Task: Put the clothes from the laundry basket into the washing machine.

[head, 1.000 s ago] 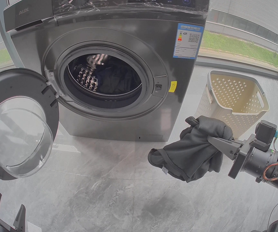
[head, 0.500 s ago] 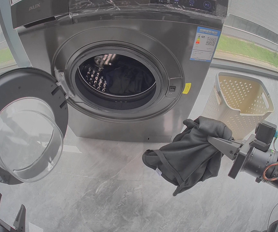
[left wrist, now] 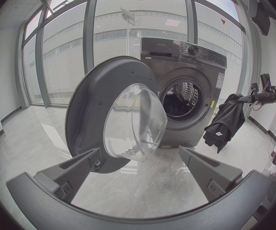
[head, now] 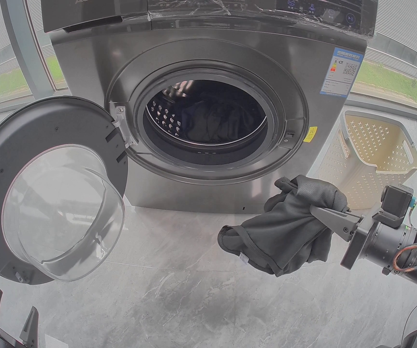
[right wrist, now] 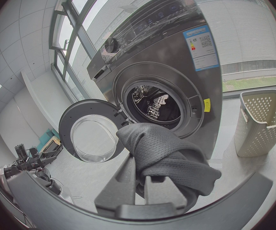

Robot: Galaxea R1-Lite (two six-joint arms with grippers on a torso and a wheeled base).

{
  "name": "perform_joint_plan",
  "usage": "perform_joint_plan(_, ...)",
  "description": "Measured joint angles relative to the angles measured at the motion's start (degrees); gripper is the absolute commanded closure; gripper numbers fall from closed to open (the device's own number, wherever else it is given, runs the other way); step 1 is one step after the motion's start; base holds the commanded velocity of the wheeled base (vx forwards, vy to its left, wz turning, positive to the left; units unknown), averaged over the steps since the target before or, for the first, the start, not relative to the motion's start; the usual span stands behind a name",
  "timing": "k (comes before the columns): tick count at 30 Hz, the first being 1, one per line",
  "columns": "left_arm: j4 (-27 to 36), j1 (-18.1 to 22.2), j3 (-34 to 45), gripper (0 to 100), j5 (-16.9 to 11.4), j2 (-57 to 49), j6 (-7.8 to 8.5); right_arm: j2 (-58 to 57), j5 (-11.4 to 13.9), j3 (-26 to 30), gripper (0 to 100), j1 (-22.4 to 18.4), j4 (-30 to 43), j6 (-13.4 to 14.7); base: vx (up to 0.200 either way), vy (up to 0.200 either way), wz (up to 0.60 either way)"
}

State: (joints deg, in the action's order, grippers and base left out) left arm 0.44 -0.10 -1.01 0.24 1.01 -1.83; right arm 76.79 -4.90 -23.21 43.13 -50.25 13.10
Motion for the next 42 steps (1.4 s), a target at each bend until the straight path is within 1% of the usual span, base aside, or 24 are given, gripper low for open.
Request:
perform_joint_plan(25,-0.01,0.00,0.00,0,0.00,0.02,0.05,0.02,-0.02,0.06,100,-0.35,0.00,0.00,0.000,0.000,0.00)
perform_joint_plan(29,-0.06,0.00,0.00,0,0.00,0.00,0.50,0.30,-0.22,-0.16,100,-0.07,0.02,0.02,0.000,0.000,0.00)
perform_joint_plan(31,-0.09,0.02,0.00,0,-0.02,0.02,1.05,0.88,-0.43,-1.21,100,0.11,-0.38,0.05,0.000,0.000,0.00)
perform_joint_plan(33,-0.09,0.10,0.00,0,-0.02,0.00,1.54,1.74,-0.65,-2.26,100,0.22,-1.15,0.02,0.000,0.000,0.00)
perform_joint_plan(37,-0.09,0.10,0.00,0,-0.13,0.00,2.40,5.02,-1.88,-4.60,100,1.02,-5.03,-0.09,0.000,0.000,0.00)
perform_joint_plan(42,-0.09,0.05,0.00,0,-0.32,0.02,2.54,9.42,-3.11,-5.75,100,1.85,-10.51,-0.06,0.000,0.000,0.00)
